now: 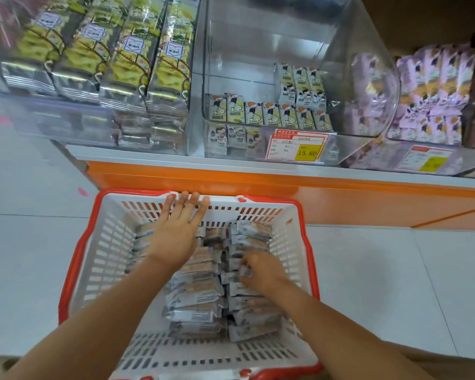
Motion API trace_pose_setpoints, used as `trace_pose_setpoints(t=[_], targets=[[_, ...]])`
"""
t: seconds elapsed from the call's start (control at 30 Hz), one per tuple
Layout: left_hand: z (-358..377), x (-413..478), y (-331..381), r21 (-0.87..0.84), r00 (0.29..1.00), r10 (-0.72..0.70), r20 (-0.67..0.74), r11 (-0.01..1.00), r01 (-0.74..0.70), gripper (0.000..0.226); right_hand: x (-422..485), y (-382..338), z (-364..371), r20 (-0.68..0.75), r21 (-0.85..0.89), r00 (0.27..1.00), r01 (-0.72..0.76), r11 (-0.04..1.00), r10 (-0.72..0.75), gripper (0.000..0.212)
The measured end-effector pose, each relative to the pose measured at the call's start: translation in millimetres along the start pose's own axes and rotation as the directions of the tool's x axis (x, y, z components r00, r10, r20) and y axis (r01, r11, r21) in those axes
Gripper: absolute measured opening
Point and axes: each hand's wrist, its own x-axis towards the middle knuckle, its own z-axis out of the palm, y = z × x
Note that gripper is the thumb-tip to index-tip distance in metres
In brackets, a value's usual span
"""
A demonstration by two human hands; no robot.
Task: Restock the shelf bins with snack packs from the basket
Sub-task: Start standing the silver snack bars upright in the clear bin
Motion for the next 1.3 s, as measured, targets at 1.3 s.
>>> trace_pose_setpoints(t=[1.3], targets=[[-142.3,23.1,-2.8,0.071,0.791,0.065,-0.608,0.997,-0.028,0.1,16.2,-27.3,-323.4,-0.773,0.331,0.602,0.116,0.936,0.199,0.021]])
